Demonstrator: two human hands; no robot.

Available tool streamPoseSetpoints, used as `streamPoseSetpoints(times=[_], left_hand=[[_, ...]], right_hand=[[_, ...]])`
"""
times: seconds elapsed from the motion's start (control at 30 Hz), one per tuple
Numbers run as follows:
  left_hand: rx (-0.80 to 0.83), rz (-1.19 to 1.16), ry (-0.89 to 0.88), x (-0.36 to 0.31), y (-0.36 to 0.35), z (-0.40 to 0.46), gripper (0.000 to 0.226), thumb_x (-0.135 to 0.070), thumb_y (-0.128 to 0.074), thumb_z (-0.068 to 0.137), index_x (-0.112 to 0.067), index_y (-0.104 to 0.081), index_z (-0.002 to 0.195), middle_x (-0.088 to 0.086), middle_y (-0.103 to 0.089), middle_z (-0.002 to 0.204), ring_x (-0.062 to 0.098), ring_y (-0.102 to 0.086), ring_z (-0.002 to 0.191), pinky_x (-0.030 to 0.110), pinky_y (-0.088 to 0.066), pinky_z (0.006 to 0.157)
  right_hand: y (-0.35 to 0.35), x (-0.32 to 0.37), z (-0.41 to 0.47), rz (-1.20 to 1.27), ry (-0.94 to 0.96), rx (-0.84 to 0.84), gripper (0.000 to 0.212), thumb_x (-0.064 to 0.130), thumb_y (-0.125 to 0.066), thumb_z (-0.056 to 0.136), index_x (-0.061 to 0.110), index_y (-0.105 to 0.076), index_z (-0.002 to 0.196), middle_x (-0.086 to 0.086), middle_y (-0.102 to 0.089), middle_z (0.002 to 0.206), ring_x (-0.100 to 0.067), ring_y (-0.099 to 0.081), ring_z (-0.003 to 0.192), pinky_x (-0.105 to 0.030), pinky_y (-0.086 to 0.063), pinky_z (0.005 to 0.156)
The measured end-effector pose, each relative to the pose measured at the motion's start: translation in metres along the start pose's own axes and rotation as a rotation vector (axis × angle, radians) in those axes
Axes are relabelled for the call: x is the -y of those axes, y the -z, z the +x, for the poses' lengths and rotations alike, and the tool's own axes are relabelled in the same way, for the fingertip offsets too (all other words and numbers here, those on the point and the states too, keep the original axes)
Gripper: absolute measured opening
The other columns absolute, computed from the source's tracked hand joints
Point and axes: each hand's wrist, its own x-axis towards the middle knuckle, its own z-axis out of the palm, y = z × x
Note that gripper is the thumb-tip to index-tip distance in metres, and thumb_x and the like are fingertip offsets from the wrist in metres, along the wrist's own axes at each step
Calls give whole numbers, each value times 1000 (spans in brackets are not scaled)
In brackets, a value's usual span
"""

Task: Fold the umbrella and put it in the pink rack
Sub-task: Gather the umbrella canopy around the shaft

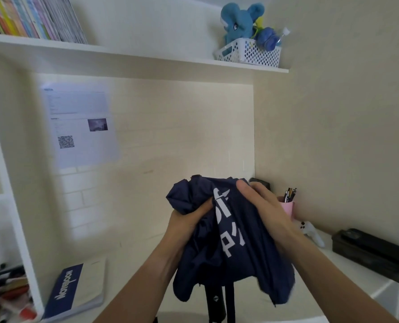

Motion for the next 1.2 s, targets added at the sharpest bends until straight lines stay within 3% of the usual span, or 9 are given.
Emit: streamPoseSetpoints(times=[0.1, 0.23, 0.4, 0.57, 0.7, 0.87, 0.97, 1.07, 1.2], left_hand=[[-64, 12, 21, 4, -4, 1, 20, -13, -88, 81, -5, -77, 96, 6, -84, 79, 17, -81, 70, 25, -62, 56], [-128, -62, 98, 7, -5, 2, 37, -16, -93, 78, -1, -79, 108, 17, -84, 101, 34, -82, 93, 42, -67, 78], [-122, -154, 161, 5, 4, 4, 63, -24, -98, 60, -3, -78, 116, 13, -84, 108, 32, -81, 101, 45, -64, 92], [-78, -125, 181, 4, 4, 4, 73, -40, -96, 58, -6, -77, 120, 11, -84, 111, 30, -80, 105, 47, -62, 99], [-46, -93, 199, 4, -1, 3, 84, -77, -77, 65, -13, -73, 119, 9, -83, 112, 26, -80, 102, 42, -65, 88], [70, -121, 200, 3, -4, 11, 26, -40, -59, 103, -17, -69, 92, -9, -79, 65, 2, -76, 57, 19, -59, 53], [43, -195, 203, 7, -12, 8, 50, -44, -96, 60, -8, -83, 92, 13, -84, 91, 21, -82, 84, 32, -65, 78], [-8, -281, 229, 5, -8, 5, 56, -36, -91, 79, -9, -76, 125, 18, -78, 126, 35, -76, 115, 51, -57, 106], [-124, -247, 183, -5, -3, 5, 43, -34, -88, 84, -11, -79, 119, 11, -82, 116, 32, -79, 108, 50, -60, 102]], right_hand=[[-8, -4, -10, -398, 160, -105, 88, 79, -79, 57, 39, -45, 128, 8, -49, 135, -5, -57, 118, -26, -48, 98], [-10, -21, -13, -786, 327, -171, 36, 56, -87, 66, 34, -67, 87, 7, -42, 142, -8, -49, 124, -24, -45, 95], [18, -24, 1, -311, 51, -186, 19, 13, -77, 91, 14, -80, 72, -3, -79, 94, -21, -72, 86, -30, -53, 79], [25, -25, -2, -214, -42, -147, 27, 17, -63, 101, -3, -78, 89, -19, -70, 88, -25, -64, 80, -34, -46, 72], [16, -11, -10, -278, 20, -142, 38, 34, -63, 100, 2, -65, 79, 1, -57, 71, -15, -56, 72, -30, -39, 65], [-9, -9, -15, -358, 3, -55, 42, 60, -84, 72, 25, -66, 88, 8, -71, 85, -13, -69, 83, -32, -54, 76], [-10, -9, -8, -137, -34, -24, 17, 32, -73, 93, 18, -77, 102, -6, -81, 104, -26, -75, 105, -48, -58, 96], [2, -8, -1, 177, -172, -162, 22, 22, -66, 99, 2, -75, 106, -13, -80, 104, -25, -76, 96, -39, -60, 83], [21, -13, 6, 1, -113, -478, 34, 24, -78, 85, 18, -65, 115, -7, -71, 116, -23, -68, 104, -40, -56, 88]])
